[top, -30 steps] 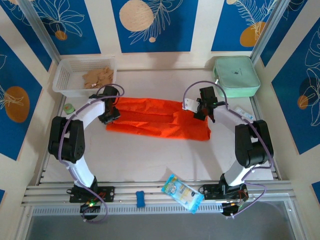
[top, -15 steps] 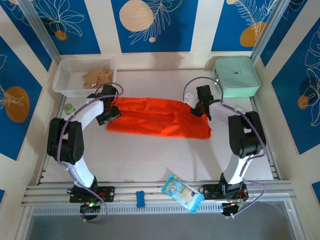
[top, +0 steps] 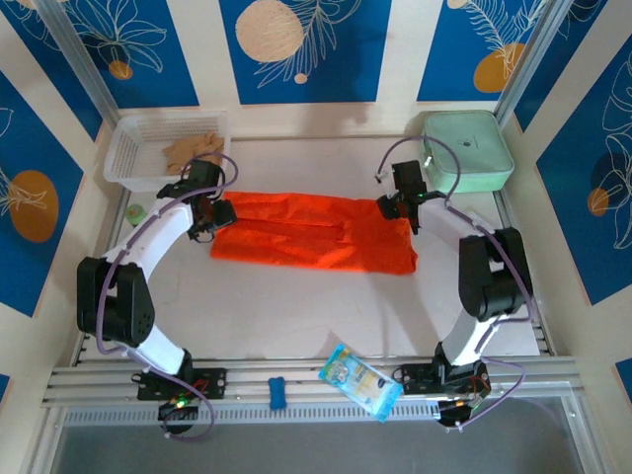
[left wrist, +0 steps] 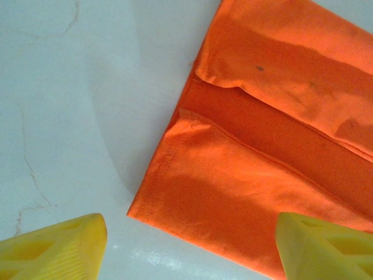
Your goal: Fold and stack the t-shirts
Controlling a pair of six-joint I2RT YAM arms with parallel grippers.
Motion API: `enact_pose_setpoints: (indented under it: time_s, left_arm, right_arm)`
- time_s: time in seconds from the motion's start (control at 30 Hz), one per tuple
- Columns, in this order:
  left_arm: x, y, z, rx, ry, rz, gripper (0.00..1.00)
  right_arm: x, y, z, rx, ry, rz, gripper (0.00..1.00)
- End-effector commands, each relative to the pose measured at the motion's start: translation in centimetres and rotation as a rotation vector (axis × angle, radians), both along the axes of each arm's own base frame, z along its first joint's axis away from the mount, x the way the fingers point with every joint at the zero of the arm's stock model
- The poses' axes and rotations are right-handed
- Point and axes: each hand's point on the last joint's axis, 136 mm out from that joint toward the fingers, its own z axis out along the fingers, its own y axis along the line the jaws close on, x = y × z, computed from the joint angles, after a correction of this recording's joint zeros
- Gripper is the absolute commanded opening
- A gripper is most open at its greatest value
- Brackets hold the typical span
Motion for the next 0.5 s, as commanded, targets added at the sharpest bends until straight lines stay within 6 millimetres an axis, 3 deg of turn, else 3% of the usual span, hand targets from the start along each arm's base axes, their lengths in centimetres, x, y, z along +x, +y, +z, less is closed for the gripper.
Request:
enact_pose_setpoints:
  time_s: [0.0,0.13,0.33,0.47]
  left_arm:
    - [1.6,-1.0,1.5,-0.027,-0.025,-0.077,0.71]
    - [4.3,-2.0,1.8,-0.025,-0.004,-0.116,0.5]
    - [9.1,-3.5,0.4,-0.011,0.063,-0.168,0.0]
    - [11.1,-3.9,-2.2,0.004,0.128,-0.186,0.0]
  right_arm:
    - [-2.0,-0.6,4.0,0.234,-0.016,-0.246,0.49]
    - [-6.0,-1.9,4.7,0.368,0.135,-0.506,0.48]
    - [-11.2,1.4,1.9,0.457,0.384,-0.532,0.34]
    - [-12.6,3.1,-0.7,0.523,0.531,-0.578,0.07]
